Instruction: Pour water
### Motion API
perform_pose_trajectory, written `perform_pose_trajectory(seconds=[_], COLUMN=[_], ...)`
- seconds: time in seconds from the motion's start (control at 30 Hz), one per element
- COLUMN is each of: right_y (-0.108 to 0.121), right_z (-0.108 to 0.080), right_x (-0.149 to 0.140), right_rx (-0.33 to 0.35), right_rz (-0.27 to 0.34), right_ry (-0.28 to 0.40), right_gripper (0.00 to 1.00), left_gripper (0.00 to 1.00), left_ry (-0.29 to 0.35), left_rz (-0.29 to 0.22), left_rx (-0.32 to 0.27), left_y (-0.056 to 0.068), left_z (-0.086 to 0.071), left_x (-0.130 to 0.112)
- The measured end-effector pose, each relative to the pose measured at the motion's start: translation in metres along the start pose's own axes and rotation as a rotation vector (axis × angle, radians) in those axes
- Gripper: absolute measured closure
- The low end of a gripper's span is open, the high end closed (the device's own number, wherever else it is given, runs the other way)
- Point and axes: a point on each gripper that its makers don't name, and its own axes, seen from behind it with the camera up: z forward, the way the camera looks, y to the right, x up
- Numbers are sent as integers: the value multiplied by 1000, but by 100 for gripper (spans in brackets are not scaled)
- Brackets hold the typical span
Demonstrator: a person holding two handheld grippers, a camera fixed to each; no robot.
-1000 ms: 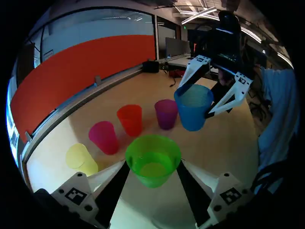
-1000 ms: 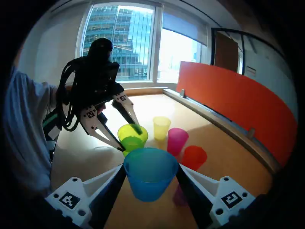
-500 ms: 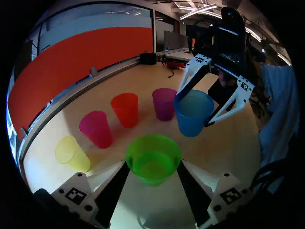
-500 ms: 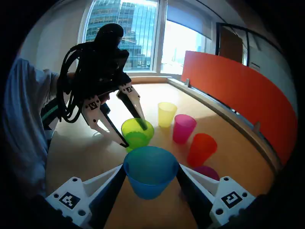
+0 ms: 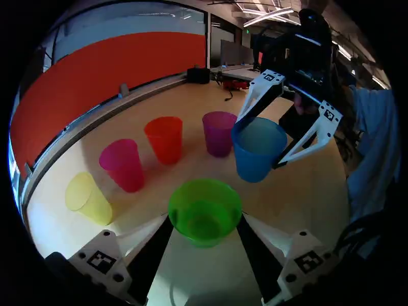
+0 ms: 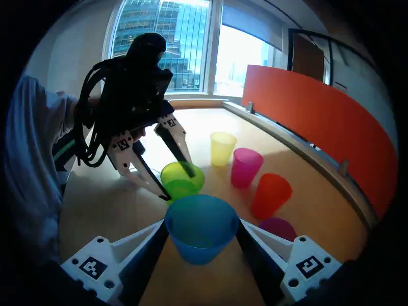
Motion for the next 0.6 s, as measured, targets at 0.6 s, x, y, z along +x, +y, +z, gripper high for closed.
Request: perform_pose_trajectory(seconds=[0.6], right_y=[2], right_z=[3], right_x=[-4], right_rx=[-10], right_rz=[2], right_ry=[-8], right_gripper=[7], left_gripper=[11], left_ry=[-19], left_rz=[-23], left_rx=[8], left_y=[4], left_z=[2], left_x=[-14])
